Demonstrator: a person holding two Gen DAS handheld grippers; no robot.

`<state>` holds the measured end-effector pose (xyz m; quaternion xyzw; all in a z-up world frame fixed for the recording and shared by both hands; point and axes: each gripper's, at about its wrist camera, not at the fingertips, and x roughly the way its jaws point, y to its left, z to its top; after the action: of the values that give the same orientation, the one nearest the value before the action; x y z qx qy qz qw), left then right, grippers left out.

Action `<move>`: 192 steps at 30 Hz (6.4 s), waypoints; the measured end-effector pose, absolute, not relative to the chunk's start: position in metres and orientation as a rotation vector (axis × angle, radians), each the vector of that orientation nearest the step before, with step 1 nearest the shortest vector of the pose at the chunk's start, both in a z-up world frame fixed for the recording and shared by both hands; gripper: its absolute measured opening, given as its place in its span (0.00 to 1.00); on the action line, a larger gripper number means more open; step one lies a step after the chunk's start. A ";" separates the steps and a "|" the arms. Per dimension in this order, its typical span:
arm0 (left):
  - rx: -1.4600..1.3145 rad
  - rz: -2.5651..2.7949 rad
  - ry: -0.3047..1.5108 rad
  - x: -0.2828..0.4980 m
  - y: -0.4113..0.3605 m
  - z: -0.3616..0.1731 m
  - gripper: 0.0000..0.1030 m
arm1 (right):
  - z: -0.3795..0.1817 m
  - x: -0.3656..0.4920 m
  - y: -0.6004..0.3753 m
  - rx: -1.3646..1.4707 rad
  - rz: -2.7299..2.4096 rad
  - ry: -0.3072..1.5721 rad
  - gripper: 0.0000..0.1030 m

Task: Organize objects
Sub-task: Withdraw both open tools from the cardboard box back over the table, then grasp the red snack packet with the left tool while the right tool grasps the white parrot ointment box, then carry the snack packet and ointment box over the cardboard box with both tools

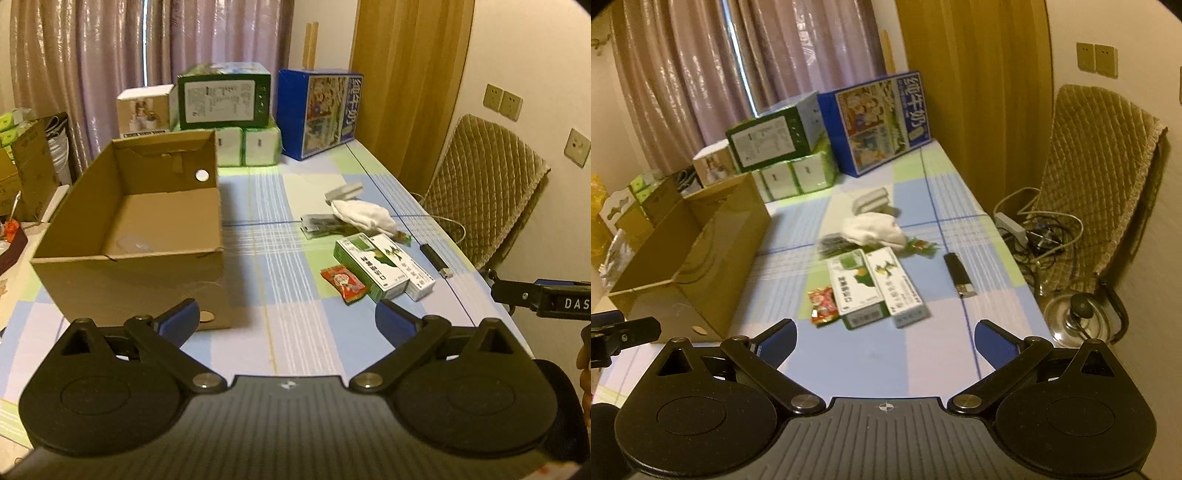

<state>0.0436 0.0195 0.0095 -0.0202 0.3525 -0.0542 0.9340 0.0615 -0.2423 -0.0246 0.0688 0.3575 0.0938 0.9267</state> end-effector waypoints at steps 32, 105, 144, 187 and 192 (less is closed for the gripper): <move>-0.003 -0.164 0.851 0.145 -0.037 -0.077 0.76 | -0.092 0.192 -0.235 -0.145 0.358 0.959 0.64; 0.103 -0.182 0.906 0.160 -0.044 -0.118 0.23 | -0.127 0.223 -0.224 -0.116 0.338 1.097 0.34; 0.023 -0.113 0.672 0.041 0.058 0.033 0.23 | 0.024 0.091 -0.111 -0.013 0.497 0.798 0.34; 0.047 -0.016 0.711 0.153 0.206 0.036 0.23 | 0.004 0.211 0.044 0.008 0.637 0.841 0.34; 0.047 -0.018 0.730 0.164 0.207 0.023 0.24 | -0.005 0.222 0.046 0.015 0.626 0.853 0.34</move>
<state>0.1642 0.2075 0.0227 0.0228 0.3569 -0.0088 0.9338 0.2216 0.0463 -0.0047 0.0072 0.4067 0.2988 0.8633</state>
